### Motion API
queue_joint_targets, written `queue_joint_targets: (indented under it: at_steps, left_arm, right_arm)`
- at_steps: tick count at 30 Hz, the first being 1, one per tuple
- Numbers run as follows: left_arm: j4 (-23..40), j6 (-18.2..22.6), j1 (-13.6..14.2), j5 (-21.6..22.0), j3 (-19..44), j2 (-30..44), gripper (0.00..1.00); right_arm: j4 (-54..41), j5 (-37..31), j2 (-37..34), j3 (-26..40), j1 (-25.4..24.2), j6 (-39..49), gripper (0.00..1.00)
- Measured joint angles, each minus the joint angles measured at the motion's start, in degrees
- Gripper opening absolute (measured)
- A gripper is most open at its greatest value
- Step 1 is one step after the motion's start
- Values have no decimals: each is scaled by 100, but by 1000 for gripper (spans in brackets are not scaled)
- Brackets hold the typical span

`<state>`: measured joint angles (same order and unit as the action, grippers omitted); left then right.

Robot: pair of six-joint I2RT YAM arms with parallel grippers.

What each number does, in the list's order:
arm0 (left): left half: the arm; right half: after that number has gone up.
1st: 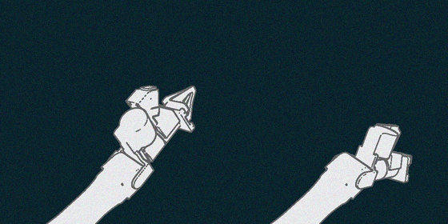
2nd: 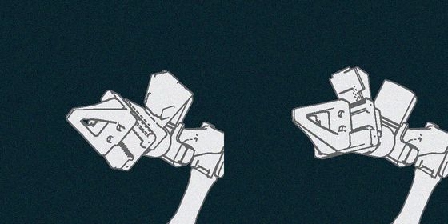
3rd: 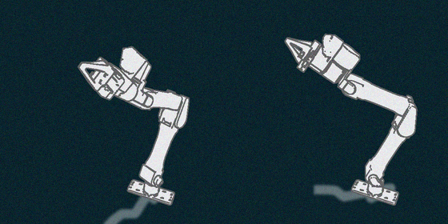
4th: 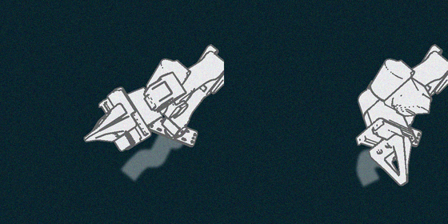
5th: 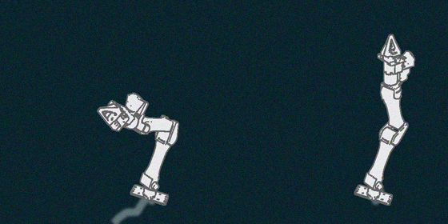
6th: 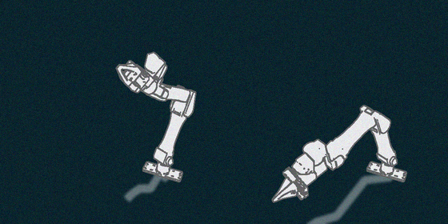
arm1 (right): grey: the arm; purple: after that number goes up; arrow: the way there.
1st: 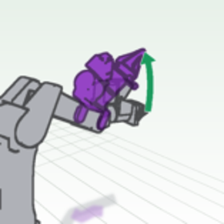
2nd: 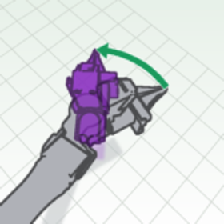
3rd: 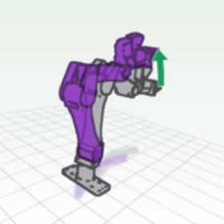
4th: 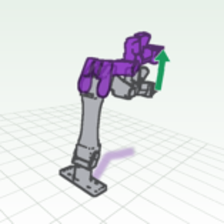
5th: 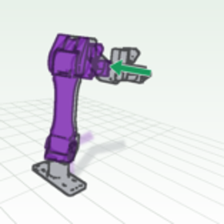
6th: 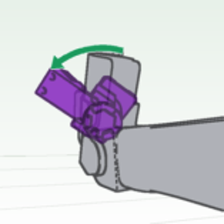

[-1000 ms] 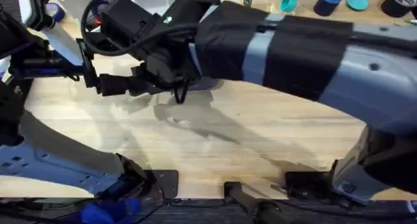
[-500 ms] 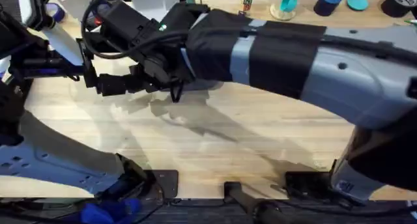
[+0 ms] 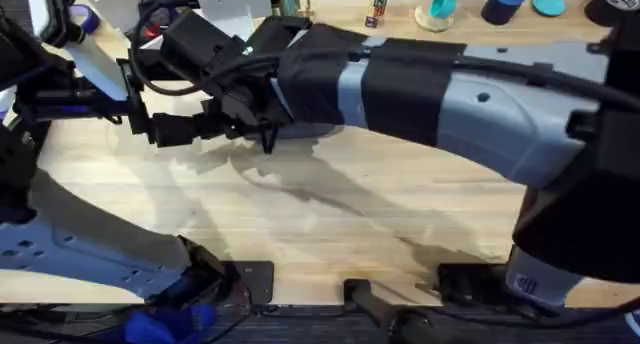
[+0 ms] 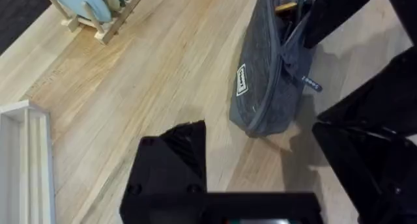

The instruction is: Unzip the bag, pick up the pens from the table one at a time and place them inside, then zip the bag closed.

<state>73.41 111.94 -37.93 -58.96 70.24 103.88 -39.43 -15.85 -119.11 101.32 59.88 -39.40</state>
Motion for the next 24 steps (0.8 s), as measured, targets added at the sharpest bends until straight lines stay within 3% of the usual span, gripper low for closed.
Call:
queue_joint_targets:
  at_steps: [24]
  left_arm:
    - [4,7,1,7,0,0,993]
  right_arm:
    - [307,-406,-281,13,-167,85,934]
